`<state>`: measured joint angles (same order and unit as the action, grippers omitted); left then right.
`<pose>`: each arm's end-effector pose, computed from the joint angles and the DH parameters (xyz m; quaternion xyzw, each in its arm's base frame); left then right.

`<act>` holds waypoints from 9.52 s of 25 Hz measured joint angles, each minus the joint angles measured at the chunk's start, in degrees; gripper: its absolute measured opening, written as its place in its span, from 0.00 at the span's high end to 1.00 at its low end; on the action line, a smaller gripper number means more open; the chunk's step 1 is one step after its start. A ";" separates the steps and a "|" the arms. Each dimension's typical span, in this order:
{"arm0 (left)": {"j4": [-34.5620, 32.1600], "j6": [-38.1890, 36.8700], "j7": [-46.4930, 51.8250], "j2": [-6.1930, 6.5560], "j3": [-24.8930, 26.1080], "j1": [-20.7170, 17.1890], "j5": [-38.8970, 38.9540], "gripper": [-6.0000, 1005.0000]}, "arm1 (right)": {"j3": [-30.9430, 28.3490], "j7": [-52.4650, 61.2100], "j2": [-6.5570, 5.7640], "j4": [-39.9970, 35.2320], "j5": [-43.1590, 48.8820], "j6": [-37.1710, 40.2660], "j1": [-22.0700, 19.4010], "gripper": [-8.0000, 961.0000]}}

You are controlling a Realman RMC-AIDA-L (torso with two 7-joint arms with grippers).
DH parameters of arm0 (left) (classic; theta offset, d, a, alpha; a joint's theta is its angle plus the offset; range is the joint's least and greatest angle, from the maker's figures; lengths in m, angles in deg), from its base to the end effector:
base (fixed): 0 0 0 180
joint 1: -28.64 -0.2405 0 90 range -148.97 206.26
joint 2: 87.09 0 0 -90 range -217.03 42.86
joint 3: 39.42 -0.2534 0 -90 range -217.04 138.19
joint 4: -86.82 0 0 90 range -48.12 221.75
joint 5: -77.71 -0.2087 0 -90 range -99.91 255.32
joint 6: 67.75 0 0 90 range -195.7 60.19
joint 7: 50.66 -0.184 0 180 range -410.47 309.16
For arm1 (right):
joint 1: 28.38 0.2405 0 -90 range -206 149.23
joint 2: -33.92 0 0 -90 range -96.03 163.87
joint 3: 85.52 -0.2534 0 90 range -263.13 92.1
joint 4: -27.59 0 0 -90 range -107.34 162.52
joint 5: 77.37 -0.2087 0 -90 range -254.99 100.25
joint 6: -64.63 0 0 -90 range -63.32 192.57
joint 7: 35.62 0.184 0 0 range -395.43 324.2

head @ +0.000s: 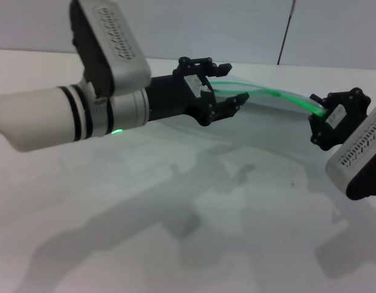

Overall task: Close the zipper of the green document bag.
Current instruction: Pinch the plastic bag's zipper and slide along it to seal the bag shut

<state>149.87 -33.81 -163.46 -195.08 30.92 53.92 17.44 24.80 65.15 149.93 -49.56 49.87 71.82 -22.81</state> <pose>-0.1378 0.3914 -0.0647 -0.9357 -0.0005 -0.2010 0.2900 0.2180 0.3714 -0.0483 -0.8681 -0.0355 -0.0176 0.4948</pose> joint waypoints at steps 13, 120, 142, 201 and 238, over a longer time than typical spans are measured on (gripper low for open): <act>-1.45 7.09 -4.06 -2.94 8.06 1.45 -12.58 0.44 | -0.32 0.71 0.06 -3.69 -2.47 5.36 0.32 0.94; 0.00 5.70 5.21 -8.29 13.06 2.89 -31.69 0.62 | -1.24 2.91 0.18 -3.71 -2.52 8.93 2.25 0.94; -1.19 5.25 5.09 -8.47 12.27 3.73 -31.61 0.63 | -1.16 2.95 0.17 -4.16 -2.46 8.99 1.96 0.93; 1.28 -2.31 4.28 -8.55 6.91 1.79 -31.57 0.92 | -0.48 2.95 0.17 -4.19 -2.43 8.52 2.31 0.86; -5.18 -9.87 4.22 -8.47 11.66 -1.29 -31.31 0.94 | -5.31 3.04 0.32 -7.76 -3.28 8.11 -1.30 0.81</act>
<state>144.69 -43.68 -159.24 -203.55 42.58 52.63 -13.87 19.49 68.19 150.25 -57.32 46.59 79.93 -24.12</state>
